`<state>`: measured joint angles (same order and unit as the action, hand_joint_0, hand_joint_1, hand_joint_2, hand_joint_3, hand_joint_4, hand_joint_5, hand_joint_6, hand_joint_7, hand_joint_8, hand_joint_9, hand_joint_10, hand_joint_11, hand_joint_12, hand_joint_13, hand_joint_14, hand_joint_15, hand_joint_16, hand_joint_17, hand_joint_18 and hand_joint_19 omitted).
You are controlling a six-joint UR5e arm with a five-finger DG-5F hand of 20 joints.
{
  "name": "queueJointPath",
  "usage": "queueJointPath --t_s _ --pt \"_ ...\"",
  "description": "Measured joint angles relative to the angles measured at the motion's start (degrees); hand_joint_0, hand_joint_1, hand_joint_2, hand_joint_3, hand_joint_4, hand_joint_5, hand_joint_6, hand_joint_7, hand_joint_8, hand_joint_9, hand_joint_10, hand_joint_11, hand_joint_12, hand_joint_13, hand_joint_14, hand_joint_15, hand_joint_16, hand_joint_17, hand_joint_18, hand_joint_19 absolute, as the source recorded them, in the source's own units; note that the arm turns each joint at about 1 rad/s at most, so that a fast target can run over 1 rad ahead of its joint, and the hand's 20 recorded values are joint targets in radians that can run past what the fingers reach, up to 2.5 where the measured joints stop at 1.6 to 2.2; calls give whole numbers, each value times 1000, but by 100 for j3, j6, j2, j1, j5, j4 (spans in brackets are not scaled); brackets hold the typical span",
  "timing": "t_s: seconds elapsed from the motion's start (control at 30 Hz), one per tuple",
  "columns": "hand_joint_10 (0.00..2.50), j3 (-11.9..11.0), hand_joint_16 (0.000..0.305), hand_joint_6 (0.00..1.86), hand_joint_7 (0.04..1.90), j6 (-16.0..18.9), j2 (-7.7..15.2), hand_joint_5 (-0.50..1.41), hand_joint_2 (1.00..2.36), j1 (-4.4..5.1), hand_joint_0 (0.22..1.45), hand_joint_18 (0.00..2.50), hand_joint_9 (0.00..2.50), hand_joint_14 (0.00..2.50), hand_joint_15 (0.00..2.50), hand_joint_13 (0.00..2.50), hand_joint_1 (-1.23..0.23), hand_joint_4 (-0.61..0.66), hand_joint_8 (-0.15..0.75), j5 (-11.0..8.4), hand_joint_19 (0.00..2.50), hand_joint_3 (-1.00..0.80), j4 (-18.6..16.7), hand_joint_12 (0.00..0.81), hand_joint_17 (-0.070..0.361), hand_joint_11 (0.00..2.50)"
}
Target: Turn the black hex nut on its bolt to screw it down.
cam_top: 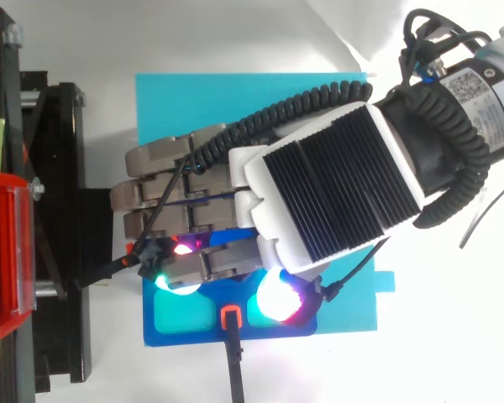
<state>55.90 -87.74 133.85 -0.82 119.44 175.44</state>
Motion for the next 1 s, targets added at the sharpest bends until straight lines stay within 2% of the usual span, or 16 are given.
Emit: queueJointPath --t_s 0.2,0.47,1.0 --pt "8 3 46 501 1064 -20 0 -199 1011 -37 575 284 335 2 43 330 -793 240 269 16 176 -311 -18 307 105 306" --pt "8 7 46 500 1083 -24 1 -195 1013 -55 594 291 342 0 35 335 -807 240 269 27 181 -263 -14 304 103 307" --pt "8 20 46 500 1090 -60 0 -194 1011 -70 590 294 339 0 33 327 -821 247 267 27 178 -328 6 300 103 315"
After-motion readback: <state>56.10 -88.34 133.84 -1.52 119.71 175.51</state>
